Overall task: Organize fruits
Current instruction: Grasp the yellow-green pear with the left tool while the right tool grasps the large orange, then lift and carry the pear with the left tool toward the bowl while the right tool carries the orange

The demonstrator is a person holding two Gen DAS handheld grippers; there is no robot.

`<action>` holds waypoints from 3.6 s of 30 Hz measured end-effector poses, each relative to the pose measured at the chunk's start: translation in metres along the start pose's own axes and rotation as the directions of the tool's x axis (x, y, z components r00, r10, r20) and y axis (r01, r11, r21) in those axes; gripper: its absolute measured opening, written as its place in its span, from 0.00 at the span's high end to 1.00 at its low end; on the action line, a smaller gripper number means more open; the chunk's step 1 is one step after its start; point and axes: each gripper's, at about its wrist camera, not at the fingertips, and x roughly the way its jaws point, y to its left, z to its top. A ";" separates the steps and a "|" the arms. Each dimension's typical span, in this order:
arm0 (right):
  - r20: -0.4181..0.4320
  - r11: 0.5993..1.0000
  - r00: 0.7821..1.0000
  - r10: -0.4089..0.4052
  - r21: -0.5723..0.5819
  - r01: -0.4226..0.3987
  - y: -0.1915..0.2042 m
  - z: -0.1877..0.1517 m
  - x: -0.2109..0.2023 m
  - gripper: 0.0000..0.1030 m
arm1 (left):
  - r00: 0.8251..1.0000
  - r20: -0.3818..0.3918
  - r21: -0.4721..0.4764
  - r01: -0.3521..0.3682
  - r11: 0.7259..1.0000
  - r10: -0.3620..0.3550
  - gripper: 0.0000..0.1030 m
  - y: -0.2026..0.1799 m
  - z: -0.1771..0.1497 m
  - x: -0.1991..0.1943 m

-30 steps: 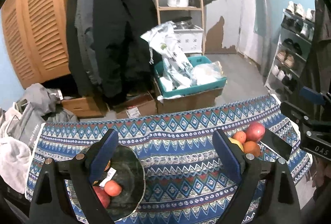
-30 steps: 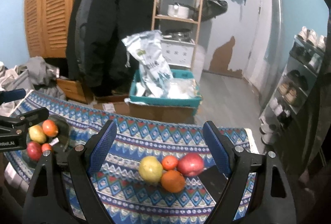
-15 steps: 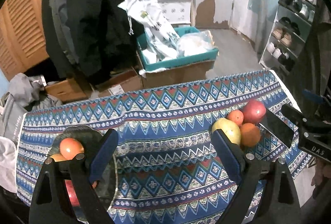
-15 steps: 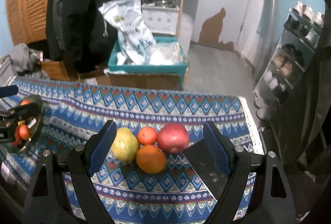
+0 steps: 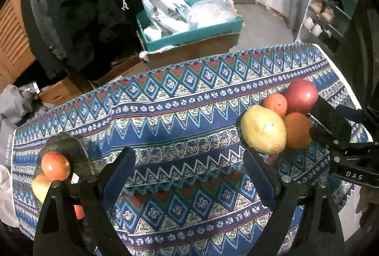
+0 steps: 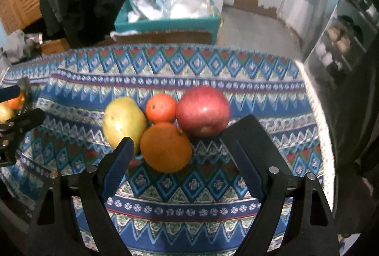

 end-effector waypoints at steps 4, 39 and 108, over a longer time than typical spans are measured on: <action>-0.044 1.000 0.999 0.022 0.001 -0.022 0.001 -0.004 0.018 0.18 | 1.000 -0.025 0.007 0.005 1.000 -0.005 0.09 -0.004 -0.001 0.017; -0.117 0.997 0.991 0.071 0.006 -0.071 0.000 -0.015 0.047 0.41 | 0.975 -0.089 -0.031 0.199 0.979 -0.201 0.09 -0.037 0.013 0.045; 0.184 0.997 0.980 -0.073 0.025 0.070 -0.011 0.016 -0.052 0.41 | 0.990 0.081 0.065 0.114 0.991 -0.119 0.30 -0.045 0.013 -0.039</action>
